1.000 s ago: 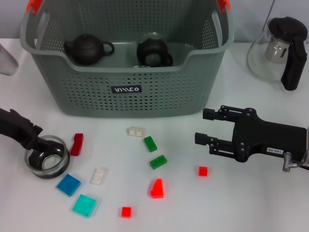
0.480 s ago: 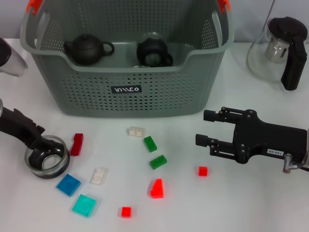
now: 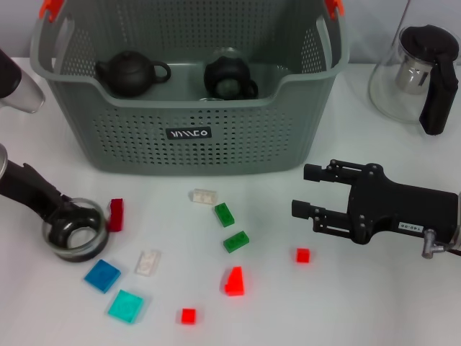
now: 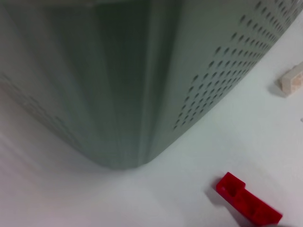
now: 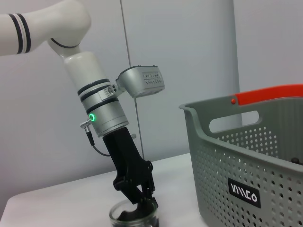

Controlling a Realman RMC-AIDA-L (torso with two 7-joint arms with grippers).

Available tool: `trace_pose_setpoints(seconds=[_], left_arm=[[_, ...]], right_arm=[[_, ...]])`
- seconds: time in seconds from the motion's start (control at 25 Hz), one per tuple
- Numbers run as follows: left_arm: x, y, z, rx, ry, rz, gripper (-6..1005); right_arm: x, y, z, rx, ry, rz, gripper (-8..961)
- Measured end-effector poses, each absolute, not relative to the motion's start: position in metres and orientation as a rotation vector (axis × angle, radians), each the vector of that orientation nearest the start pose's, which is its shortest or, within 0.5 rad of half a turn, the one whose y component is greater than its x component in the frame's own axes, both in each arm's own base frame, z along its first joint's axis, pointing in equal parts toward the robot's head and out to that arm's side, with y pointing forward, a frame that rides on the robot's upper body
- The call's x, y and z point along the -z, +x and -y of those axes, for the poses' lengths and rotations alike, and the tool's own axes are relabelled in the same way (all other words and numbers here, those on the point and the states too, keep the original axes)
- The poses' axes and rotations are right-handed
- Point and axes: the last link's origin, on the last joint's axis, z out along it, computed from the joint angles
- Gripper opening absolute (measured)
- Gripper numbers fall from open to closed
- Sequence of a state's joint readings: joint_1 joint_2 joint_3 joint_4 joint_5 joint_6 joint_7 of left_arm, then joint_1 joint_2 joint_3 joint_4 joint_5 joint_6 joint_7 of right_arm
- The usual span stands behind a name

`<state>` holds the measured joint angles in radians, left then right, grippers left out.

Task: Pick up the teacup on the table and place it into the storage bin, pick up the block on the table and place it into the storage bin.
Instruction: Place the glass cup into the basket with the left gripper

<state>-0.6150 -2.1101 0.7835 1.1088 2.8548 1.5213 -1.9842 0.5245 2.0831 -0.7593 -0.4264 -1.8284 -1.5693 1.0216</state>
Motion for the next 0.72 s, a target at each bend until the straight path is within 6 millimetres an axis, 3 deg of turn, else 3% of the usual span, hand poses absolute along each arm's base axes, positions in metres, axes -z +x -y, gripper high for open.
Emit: trace_pose_setpoints(seconds=[0.16, 0.48, 0.72], left_arm=[[-0.053, -0.291, -0.354, -0.513, -2.539, 0.928, 55], [-0.055, -0.289, -0.35, -0.504, -2.562, 0.936, 46], [-0.096, -0.253, -0.34, -0.161, -2.7, 0.845, 46]], right_arm=[[0.036, 0.256, -0.307, -0.898, -2.723, -0.366, 684], [0.036, 0.256, -0.306, -0.901, -2.725, -0.367, 683], [0.036, 0.256, -0.306, -0.903, -2.725, -0.366, 683]])
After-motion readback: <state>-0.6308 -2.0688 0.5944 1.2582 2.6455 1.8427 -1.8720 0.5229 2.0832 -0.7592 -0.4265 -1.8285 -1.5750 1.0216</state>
